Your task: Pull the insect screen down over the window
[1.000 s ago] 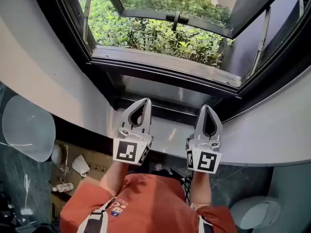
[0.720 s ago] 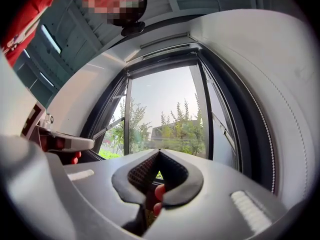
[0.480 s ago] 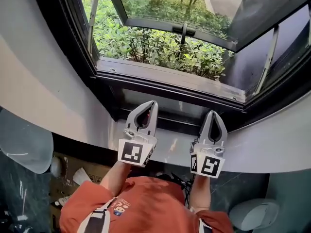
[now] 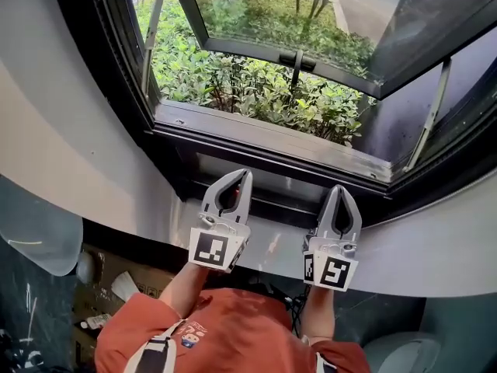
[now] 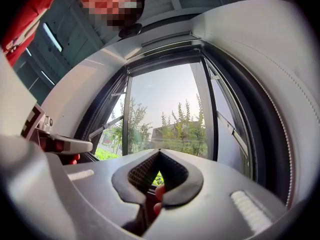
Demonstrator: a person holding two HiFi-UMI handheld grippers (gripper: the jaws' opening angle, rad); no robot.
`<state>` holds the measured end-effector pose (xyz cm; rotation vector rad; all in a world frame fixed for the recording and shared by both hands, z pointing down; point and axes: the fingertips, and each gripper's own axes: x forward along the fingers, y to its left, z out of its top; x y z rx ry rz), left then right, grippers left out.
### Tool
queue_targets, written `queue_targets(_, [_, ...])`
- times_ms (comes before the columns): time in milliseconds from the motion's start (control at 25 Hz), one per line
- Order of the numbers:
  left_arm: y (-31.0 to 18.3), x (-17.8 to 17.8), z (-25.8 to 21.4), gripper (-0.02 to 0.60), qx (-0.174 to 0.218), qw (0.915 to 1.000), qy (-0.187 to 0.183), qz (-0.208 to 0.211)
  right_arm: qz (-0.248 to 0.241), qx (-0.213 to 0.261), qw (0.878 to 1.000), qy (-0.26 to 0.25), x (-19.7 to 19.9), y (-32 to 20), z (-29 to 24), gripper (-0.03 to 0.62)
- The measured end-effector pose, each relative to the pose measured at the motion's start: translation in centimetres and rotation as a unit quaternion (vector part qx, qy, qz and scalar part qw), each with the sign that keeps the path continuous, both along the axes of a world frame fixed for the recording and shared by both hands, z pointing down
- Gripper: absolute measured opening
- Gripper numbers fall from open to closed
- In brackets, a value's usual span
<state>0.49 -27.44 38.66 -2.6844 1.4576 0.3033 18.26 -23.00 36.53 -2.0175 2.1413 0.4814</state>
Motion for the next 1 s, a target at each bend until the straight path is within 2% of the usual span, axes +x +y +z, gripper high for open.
queue_targets(240, [-0.1,-0.1,-1.1,0.005,0.01,0.9999,0.009,-0.005,-0.007,0.011,1.0,0.001,-0.1,-0.3,-0.9,0.009])
queue_targets(440, [-0.2,-0.8,-3.1,0.005,0.035,0.9993,0.012,-0.009,-0.014,0.033,0.999,0.012,-0.6,-0.4,-2.8,0.009])
queue_targets(800, [-0.8,-1.2,-7.5,0.005,0.079,0.9966,0.023,-0.013,-0.008,0.098,0.995,0.035,-0.8,-0.4,-8.3,0.009])
queue_targets(1000, [-1.4,-1.3,-11.4,0.005,0.121,0.9922,0.026,-0.016,-0.005,0.142,0.989,0.051,-0.9,-0.7,-12.7,0.009])
